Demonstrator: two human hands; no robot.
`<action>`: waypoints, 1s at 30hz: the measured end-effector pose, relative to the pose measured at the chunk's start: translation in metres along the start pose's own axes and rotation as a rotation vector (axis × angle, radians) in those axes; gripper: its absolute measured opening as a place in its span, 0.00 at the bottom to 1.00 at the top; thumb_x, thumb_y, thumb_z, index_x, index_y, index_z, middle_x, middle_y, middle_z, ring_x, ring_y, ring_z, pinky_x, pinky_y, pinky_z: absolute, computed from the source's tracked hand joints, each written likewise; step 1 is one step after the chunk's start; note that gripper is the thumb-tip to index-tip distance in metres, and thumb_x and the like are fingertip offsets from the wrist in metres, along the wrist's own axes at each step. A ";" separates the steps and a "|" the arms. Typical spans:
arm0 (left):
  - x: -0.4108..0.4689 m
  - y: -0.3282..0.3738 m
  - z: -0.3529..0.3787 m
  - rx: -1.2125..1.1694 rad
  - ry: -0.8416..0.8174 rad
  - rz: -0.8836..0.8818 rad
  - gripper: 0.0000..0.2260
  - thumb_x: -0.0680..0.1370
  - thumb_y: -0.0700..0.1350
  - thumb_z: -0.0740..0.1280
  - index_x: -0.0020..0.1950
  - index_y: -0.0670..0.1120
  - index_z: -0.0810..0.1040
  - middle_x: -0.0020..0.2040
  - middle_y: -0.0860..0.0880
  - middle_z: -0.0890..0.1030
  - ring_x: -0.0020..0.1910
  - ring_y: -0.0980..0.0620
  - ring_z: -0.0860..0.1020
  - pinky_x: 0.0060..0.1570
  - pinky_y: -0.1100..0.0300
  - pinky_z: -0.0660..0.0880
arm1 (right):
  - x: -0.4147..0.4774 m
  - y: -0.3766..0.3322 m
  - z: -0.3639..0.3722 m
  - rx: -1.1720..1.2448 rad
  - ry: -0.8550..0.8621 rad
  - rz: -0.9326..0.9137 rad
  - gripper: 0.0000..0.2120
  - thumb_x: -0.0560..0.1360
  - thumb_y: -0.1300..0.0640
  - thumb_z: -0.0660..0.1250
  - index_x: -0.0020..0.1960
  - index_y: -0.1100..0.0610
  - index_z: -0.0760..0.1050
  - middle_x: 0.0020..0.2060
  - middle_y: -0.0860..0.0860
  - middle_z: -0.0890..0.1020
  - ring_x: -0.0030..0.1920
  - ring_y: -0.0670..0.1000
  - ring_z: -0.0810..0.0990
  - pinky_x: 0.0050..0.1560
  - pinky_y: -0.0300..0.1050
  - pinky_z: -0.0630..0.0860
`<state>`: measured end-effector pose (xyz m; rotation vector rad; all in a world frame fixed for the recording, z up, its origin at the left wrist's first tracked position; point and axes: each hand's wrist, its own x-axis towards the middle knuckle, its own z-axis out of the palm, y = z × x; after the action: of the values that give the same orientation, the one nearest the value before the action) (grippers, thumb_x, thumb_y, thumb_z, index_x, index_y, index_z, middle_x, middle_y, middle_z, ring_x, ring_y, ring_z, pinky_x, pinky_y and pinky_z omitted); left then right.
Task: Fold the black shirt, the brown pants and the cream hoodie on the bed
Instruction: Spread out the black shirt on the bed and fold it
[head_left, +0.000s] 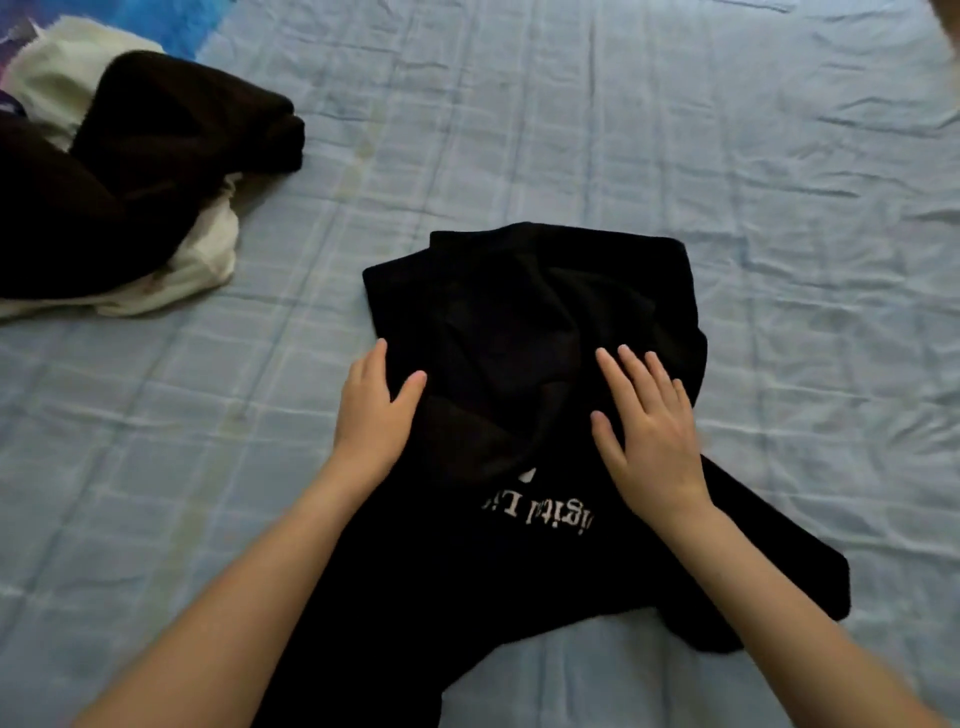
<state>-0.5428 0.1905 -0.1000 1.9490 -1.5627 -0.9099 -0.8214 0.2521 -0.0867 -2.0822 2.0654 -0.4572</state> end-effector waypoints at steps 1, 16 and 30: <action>0.020 0.005 0.005 -0.023 0.005 -0.063 0.28 0.79 0.51 0.66 0.75 0.41 0.64 0.71 0.40 0.69 0.71 0.44 0.66 0.71 0.52 0.62 | 0.017 0.013 0.001 -0.009 -0.007 0.019 0.28 0.81 0.52 0.60 0.79 0.49 0.57 0.77 0.51 0.62 0.79 0.56 0.54 0.76 0.60 0.54; 0.146 -0.002 0.043 -0.206 0.161 -0.136 0.17 0.76 0.47 0.70 0.64 0.45 0.76 0.57 0.43 0.80 0.58 0.44 0.78 0.58 0.53 0.74 | 0.178 0.109 0.053 -0.089 -0.215 0.423 0.31 0.78 0.37 0.59 0.75 0.30 0.47 0.79 0.57 0.49 0.68 0.71 0.61 0.66 0.65 0.64; 0.161 -0.019 0.026 -0.064 0.023 0.202 0.19 0.76 0.34 0.68 0.65 0.49 0.78 0.59 0.49 0.77 0.61 0.49 0.76 0.58 0.77 0.64 | 0.170 0.130 0.052 0.223 -0.119 0.352 0.30 0.67 0.52 0.79 0.68 0.48 0.76 0.59 0.58 0.70 0.62 0.60 0.71 0.63 0.39 0.64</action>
<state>-0.5288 0.0393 -0.1635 1.7153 -1.6615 -0.8395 -0.9279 0.0747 -0.1627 -1.5430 2.1377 -0.4683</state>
